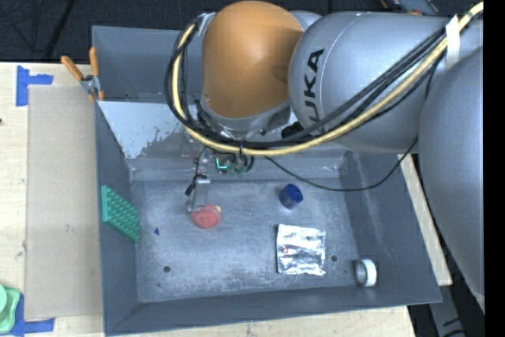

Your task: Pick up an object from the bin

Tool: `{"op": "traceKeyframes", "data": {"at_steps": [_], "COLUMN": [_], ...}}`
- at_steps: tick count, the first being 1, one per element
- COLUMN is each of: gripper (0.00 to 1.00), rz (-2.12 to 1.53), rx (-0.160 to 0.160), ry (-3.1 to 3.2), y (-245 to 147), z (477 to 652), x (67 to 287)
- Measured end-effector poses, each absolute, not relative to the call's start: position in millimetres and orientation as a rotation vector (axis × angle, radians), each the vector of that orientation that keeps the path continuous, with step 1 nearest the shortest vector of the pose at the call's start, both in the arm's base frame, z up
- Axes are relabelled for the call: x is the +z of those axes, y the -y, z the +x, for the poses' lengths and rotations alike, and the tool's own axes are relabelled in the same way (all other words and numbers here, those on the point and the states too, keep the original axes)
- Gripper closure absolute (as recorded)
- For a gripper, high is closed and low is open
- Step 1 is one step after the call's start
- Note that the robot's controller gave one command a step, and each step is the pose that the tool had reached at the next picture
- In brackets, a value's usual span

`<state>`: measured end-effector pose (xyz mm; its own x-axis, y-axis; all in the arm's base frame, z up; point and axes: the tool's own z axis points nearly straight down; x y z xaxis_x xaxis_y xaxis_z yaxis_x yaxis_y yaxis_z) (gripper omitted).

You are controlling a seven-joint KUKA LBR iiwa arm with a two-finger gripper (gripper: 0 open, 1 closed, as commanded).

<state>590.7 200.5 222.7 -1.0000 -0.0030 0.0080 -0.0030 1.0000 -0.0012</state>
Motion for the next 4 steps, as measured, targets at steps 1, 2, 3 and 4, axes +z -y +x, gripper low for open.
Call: {"op": "traceKeyframes", "data": {"at_steps": [1,2,3,4], "gripper": [0.0,0.0,1.0,0.0], "rz": [0.273,0.365,0.361,0.36], "rx": [0.003,0.001,-0.001,-0.001], "ry": [3.124,3.115,3.121,3.12], "y": [-155.5,-126.7,-127.6,-127.7], "z": [572.5,597.1,598.0,597.9], "x": [151.1,64.9,69.5,69.4]}}
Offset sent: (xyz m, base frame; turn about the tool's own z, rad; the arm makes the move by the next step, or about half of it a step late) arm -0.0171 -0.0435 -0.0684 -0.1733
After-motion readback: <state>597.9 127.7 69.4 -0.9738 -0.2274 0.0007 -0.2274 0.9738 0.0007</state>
